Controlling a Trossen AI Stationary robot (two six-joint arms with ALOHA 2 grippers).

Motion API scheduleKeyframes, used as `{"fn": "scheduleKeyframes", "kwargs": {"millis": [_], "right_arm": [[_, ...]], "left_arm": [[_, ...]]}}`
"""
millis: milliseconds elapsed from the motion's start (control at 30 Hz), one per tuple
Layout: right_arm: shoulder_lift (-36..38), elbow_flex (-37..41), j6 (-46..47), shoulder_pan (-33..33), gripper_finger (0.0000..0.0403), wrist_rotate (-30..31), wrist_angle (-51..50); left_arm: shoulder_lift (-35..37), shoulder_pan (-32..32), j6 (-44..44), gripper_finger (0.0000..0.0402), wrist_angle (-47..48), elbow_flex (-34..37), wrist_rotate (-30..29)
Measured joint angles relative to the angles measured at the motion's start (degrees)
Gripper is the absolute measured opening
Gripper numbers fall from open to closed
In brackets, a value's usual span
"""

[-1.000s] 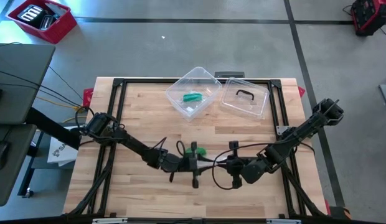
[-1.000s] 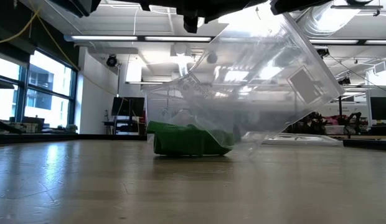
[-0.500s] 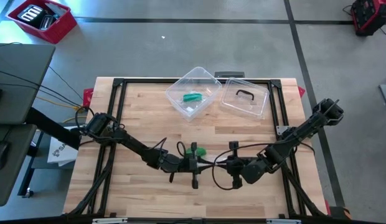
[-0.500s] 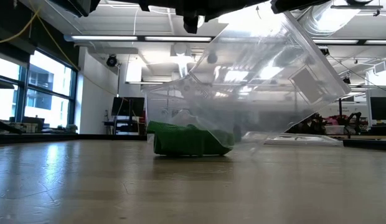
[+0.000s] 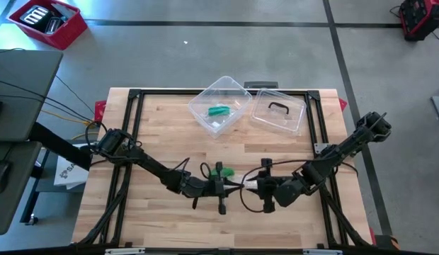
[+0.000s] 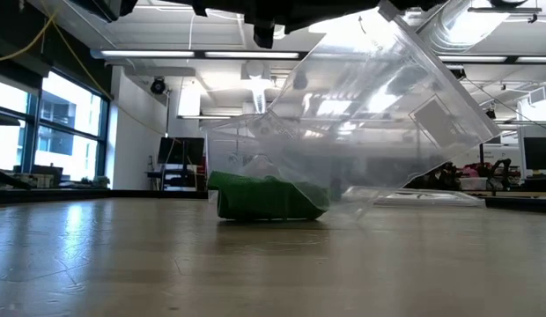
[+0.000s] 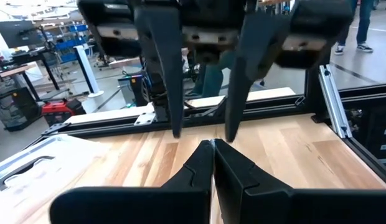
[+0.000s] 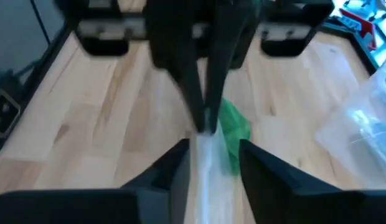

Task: Roll bandage
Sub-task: Open the transparent zip bag

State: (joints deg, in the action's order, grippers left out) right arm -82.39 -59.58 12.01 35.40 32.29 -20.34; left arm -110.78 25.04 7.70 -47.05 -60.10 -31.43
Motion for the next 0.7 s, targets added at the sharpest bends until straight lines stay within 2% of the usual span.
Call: {"fn": "scheduleKeyframes", "kwargs": {"millis": [67,167,567,700], "right_arm": [[0.0,-0.3,0.0,0.0,0.0137,-0.3,1.4],[-0.2,-0.4,0.0,-0.2,0.0129,-1.4,1.8],[-3.4,-0.4,-0.6,-0.6,0.0016,0.9,1.3],[-3.4,-0.4,-0.1,-0.5,0.0009,1.1,1.1]], "left_arm": [[0.0,0.0,0.0,0.0001,0.4,0.0,-0.4],[0.0,0.0,0.0,0.0001,0.5,0.0,-0.7],[-0.1,0.2,0.0,0.0000,0.6,0.0,-0.8],[0.0,0.3,0.2,0.0000,0.6,0.0,-0.8]]}}
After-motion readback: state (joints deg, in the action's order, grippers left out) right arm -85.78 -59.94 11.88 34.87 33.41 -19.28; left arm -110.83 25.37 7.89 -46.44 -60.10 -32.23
